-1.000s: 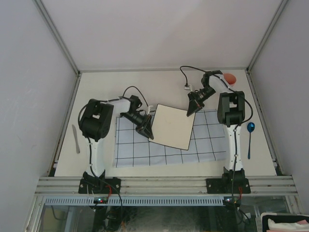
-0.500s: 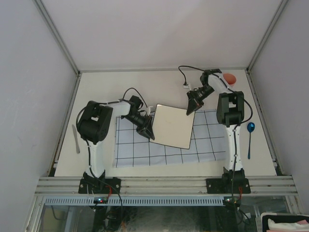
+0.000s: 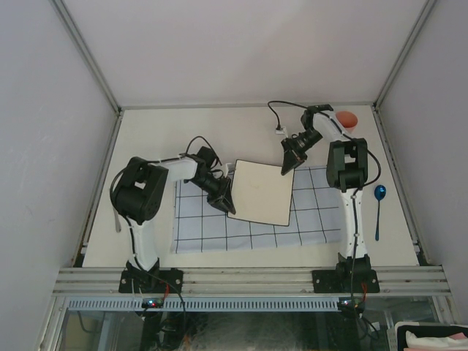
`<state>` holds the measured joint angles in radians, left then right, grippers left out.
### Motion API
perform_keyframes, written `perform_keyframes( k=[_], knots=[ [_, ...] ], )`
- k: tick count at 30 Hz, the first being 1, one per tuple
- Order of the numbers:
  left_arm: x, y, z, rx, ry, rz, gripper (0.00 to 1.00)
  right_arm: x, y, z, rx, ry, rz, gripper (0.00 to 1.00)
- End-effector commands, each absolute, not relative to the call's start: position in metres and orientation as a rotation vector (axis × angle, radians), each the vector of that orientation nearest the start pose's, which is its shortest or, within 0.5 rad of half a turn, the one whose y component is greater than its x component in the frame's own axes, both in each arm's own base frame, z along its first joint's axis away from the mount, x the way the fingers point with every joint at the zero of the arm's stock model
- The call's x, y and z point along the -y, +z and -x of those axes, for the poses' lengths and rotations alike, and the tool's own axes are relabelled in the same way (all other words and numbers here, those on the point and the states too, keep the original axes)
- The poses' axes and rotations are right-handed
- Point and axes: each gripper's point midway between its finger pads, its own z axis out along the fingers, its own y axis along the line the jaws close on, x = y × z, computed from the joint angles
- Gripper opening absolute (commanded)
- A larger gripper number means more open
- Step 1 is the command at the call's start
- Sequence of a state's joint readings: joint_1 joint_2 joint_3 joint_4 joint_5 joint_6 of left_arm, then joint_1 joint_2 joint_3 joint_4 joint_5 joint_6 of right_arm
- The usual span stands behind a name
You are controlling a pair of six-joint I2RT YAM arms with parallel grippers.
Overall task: Set the dinner table for one person
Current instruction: Adjust the plate on the napkin.
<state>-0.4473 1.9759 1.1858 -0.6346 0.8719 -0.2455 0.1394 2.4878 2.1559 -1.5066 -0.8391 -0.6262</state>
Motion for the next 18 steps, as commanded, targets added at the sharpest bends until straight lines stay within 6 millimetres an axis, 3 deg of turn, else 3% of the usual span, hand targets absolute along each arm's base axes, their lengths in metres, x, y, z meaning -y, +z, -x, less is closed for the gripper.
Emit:
perform_keyframes(
  k=[1,18],
  knots=[
    [0.340,0.157,-0.225,-2.378,-1.867,-0.785,0.00,-0.248,0.051,-0.361,-2.716,1.418,0.984,0.00],
    [0.357,0.181,-0.213,-2.298,-1.886,-0.839,0.00,-0.276,0.060,-0.354,-2.674,1.457,1.044,0.00]
  ],
)
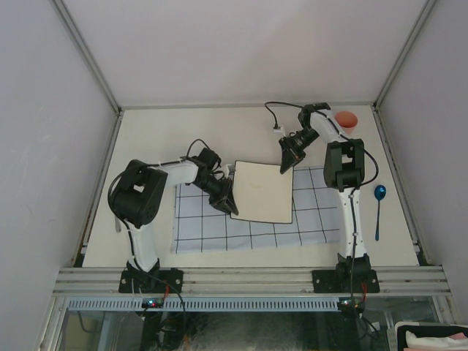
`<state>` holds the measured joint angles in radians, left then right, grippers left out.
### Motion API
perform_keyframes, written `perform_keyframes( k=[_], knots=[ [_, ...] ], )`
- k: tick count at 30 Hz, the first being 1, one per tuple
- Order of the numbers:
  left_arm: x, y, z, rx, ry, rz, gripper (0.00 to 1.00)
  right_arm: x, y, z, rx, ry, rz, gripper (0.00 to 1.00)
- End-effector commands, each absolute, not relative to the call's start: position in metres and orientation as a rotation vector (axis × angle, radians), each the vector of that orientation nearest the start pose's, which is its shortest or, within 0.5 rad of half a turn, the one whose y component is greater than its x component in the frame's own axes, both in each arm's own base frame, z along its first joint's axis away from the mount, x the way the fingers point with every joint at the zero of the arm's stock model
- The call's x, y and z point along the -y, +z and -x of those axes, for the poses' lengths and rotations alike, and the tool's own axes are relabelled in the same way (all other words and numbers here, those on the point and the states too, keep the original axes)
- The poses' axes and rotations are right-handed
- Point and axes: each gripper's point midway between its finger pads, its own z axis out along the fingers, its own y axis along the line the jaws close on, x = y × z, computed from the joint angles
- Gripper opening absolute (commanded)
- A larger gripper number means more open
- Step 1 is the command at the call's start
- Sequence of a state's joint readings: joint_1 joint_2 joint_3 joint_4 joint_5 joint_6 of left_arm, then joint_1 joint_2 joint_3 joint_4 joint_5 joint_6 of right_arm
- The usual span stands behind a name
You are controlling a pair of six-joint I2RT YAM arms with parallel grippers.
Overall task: Set the dinner table for one person
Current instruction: Adjust the plate on the napkin.
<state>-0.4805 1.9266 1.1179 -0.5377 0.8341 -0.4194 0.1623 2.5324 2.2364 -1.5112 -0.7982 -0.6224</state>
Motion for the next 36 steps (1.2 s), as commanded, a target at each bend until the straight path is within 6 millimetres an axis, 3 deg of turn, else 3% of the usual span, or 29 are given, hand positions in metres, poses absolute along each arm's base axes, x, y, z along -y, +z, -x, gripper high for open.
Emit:
perform_keyframes(
  k=[1,7,15,24,36],
  knots=[
    [0.358,0.181,-0.213,-2.298,-1.888,-0.838,0.00,-0.278,0.061,-0.353,-2.671,1.459,1.048,0.00],
    [0.362,0.186,-0.213,-2.292,-1.890,-0.839,0.00,-0.287,0.063,-0.348,-2.665,1.457,1.080,0.00],
    [0.361,0.175,-0.201,-2.299,-1.902,-0.824,0.00,-0.300,0.058,-0.338,-2.669,1.483,1.110,0.00],
    [0.360,0.184,-0.196,-2.270,-1.896,-0.839,0.01,-0.312,0.058,-0.335,-2.658,1.490,1.125,0.00],
    [0.358,0.176,-0.187,-2.289,-1.899,-0.847,0.00,-0.306,0.052,-0.318,-2.689,1.511,1.141,0.00]
  ],
)
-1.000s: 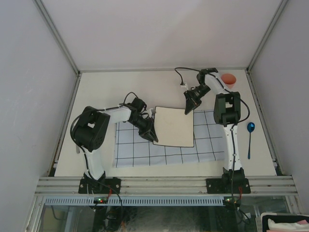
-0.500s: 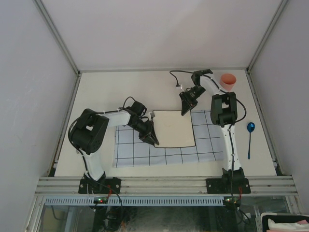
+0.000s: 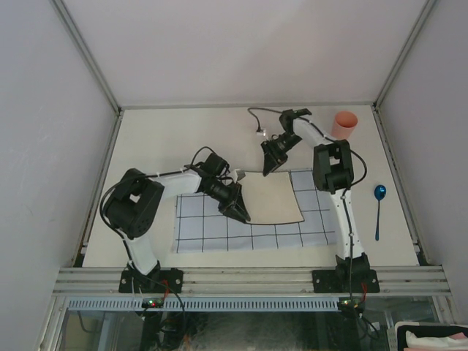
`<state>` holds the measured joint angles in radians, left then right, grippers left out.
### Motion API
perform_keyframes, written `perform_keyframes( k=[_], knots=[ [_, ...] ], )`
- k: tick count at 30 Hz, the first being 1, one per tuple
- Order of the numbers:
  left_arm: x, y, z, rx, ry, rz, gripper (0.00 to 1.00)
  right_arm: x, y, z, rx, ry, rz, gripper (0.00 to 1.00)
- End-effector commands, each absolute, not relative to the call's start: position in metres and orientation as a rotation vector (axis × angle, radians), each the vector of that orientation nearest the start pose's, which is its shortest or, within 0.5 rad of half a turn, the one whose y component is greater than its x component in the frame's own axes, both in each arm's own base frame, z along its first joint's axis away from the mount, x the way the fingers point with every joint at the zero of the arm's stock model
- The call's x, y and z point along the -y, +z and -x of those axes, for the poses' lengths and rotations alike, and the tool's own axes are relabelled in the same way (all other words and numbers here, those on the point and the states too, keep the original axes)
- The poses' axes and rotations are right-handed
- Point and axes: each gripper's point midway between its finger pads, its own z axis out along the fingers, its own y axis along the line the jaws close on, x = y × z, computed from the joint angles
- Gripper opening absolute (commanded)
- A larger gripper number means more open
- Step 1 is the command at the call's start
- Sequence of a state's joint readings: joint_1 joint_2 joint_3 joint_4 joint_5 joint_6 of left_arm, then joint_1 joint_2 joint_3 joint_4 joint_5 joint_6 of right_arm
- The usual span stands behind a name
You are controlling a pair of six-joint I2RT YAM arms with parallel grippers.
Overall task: Set the dinner table for one person
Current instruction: Adjust the plate on the napkin.
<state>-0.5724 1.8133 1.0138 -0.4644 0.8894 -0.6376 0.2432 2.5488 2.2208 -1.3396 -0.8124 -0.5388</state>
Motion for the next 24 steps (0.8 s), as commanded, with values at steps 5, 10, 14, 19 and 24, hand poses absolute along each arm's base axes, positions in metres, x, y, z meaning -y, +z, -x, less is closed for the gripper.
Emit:
perform_keyframes(
  k=[5,10,14,19,24],
  knots=[
    [0.351,0.170,-0.182,-2.295,-1.910,-0.844,0.00,-0.301,0.048,-0.310,-2.714,1.531,1.125,0.00],
    [0.319,0.133,-0.174,-2.412,-1.865,-0.810,0.00,-0.291,0.041,-0.304,-2.722,1.549,1.097,0.00],
    [0.308,0.113,-0.173,-2.497,-1.843,-0.802,0.00,-0.282,0.039,-0.307,-2.712,1.559,1.059,0.00],
    [0.307,0.097,-0.175,-2.564,-1.843,-0.860,0.00,-0.275,0.044,-0.319,-2.696,1.530,1.047,0.00],
    [0.303,0.082,-0.170,-2.616,-1.849,-0.888,0.00,-0.266,0.053,-0.335,-2.676,1.501,1.006,0.00]
  ],
)
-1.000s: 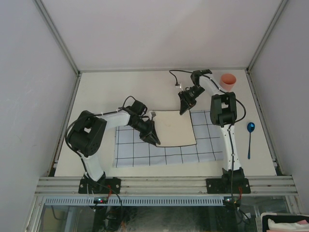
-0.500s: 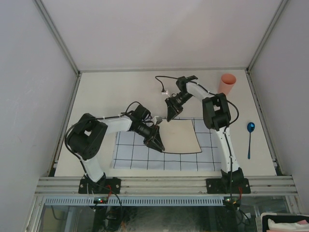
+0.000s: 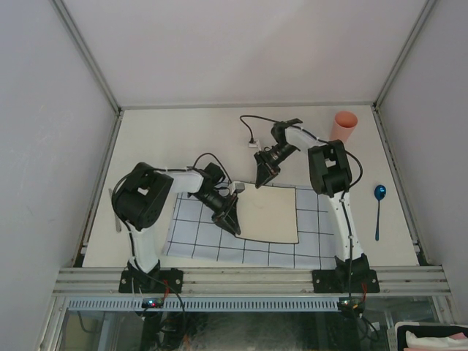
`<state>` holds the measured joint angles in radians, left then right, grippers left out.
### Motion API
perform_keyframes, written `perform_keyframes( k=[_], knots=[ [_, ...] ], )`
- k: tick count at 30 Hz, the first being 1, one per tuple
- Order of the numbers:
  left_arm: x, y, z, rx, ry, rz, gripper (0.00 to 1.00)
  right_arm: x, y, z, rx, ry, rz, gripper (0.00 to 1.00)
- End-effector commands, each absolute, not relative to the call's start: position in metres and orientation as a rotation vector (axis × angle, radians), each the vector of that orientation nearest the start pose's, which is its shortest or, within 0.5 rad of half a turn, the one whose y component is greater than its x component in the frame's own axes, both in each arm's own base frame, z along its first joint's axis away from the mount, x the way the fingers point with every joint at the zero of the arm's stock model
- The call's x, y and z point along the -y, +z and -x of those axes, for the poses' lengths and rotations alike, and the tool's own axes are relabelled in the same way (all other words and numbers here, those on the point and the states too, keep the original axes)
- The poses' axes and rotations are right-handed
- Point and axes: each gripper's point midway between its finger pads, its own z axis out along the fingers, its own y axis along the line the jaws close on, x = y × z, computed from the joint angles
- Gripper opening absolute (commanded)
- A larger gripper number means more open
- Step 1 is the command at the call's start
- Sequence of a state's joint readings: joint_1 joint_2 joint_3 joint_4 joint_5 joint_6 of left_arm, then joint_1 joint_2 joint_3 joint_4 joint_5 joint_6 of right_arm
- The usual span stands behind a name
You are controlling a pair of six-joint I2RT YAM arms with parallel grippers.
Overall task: Set the dinner table for one person
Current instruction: Adjust the plate on the napkin.
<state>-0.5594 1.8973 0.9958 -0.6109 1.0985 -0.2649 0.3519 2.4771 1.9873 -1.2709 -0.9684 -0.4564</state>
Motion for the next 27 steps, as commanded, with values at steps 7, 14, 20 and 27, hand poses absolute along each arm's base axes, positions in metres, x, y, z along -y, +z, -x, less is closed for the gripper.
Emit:
perform_keyframes(
  k=[7,14,20,27],
  knots=[
    [0.297,0.073,-0.163,-2.636,-1.847,-0.924,0.00,-0.251,0.070,-0.364,-2.630,1.450,0.937,0.00],
    [0.288,0.074,-0.156,-2.646,-1.872,-0.981,0.00,-0.252,0.076,-0.375,-2.613,1.435,0.925,0.00],
    [0.279,0.066,-0.150,-2.670,-1.903,-1.020,0.00,-0.256,0.073,-0.379,-2.610,1.443,0.908,0.00],
    [0.275,0.055,-0.145,-2.676,-1.943,-1.039,0.00,-0.265,0.063,-0.376,-2.626,1.453,0.921,0.00]
  ],
)
